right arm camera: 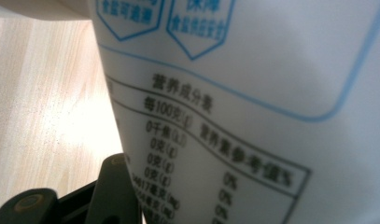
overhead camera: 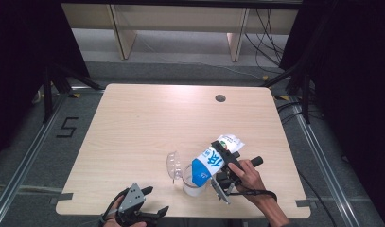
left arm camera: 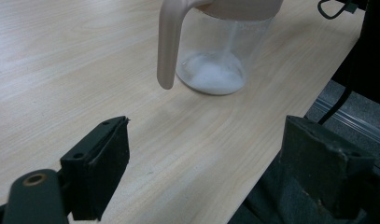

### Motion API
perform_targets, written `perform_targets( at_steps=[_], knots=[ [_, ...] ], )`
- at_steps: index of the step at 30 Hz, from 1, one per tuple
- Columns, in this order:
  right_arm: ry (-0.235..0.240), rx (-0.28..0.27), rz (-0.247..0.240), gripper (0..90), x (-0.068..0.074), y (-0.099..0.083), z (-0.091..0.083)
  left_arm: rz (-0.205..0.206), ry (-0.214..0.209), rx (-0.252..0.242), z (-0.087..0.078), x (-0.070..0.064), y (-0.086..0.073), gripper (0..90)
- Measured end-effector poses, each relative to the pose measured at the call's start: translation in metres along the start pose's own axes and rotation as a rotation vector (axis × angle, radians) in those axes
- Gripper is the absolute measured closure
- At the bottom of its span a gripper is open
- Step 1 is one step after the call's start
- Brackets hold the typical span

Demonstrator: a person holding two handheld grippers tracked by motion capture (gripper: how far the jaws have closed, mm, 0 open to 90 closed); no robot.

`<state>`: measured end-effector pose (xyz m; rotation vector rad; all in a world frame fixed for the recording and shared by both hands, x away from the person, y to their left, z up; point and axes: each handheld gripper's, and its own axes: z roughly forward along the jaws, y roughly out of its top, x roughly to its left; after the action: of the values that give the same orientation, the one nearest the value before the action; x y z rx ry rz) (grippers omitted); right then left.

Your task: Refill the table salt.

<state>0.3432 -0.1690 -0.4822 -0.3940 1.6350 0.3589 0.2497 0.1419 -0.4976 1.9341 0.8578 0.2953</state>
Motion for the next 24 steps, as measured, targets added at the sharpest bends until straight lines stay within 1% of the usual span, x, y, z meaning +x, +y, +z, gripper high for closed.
perform_targets(
  at_steps=[2,3,18,19,20,21,24],
  knots=[
    [-0.004,0.004,0.001,51.7,0.0,-0.0001,-0.0004,0.0,0.0,-0.001,0.0001,0.0001,0.0,15.4],
    [-0.003,0.001,-0.008,51.7,-0.001,-0.0002,-0.0002,0.0,0.0,-0.001,0.0001,0.0001,0.0,15.4],
    [-0.008,0.003,-0.012,52.4,-0.0011,-0.0001,-0.0005,-0.002,-0.001,-0.001,0.0001,-0.0001,-0.0001,15.4],
    [-0.012,0.004,-0.016,52.4,-0.001,0.0,-0.0007,-0.001,0.0,-0.001,0.0001,0.0,-0.0001,15.4],
    [-0.02,-0.005,-0.044,52.6,-0.0032,0.0004,-0.0006,0.0,0.0,-0.001,0.0001,0.0001,-0.0001,15.4],
    [-0.013,-0.002,-0.019,52.8,-0.0019,0.0,-0.0005,0.0,0.0,-0.001,0.0001,0.0001,-0.0001,15.4],
    [-0.014,0.001,-0.017,52.8,-0.0015,0.0,-0.0008,-0.007,-0.002,-0.006,0.0004,-0.0007,-0.0002,15.4]
  ],
)
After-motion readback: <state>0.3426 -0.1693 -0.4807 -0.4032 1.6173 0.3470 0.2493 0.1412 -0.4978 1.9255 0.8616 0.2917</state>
